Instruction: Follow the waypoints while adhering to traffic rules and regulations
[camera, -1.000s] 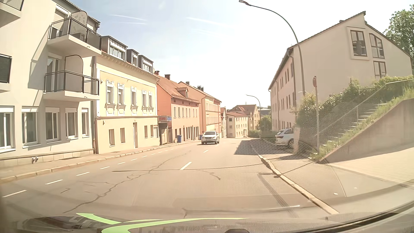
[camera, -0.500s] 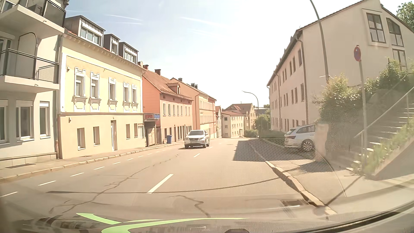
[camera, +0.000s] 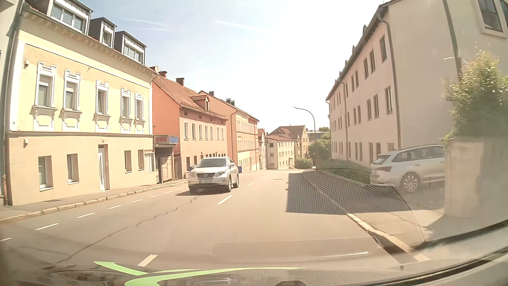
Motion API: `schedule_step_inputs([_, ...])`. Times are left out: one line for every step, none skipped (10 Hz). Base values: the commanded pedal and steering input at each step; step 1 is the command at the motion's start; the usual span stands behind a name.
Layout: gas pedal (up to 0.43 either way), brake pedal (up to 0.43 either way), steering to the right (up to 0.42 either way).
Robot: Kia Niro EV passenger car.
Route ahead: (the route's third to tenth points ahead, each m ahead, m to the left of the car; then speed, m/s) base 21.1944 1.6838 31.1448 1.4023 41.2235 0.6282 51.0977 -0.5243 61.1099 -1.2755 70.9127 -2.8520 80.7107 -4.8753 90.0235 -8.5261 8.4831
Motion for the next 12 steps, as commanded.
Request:
schedule_step_inputs([0.02, 0.0, 0.016])
schedule_step_inputs([0.02, 0.0, 0.016])
schedule_step_inputs([0.02, 0.0, 0.016])
schedule_step_inputs([0.02, 0.0, 0.016])
schedule_step_inputs([0.02, 0.0, 0.016])
schedule_step_inputs([0.02, 0.0, 0.015])
schedule_step_inputs([0.008, 0.0, 0.014])
schedule_step_inputs([0.0, 0.0, 0.014])
schedule_step_inputs([0.0, 0.0, 0.014])
schedule_step_inputs([0.0, 0.0, 0.013])
schedule_step_inputs([0.0, 0.0, 0.012])
schedule_step_inputs([0.0, 0.0, 0.012])
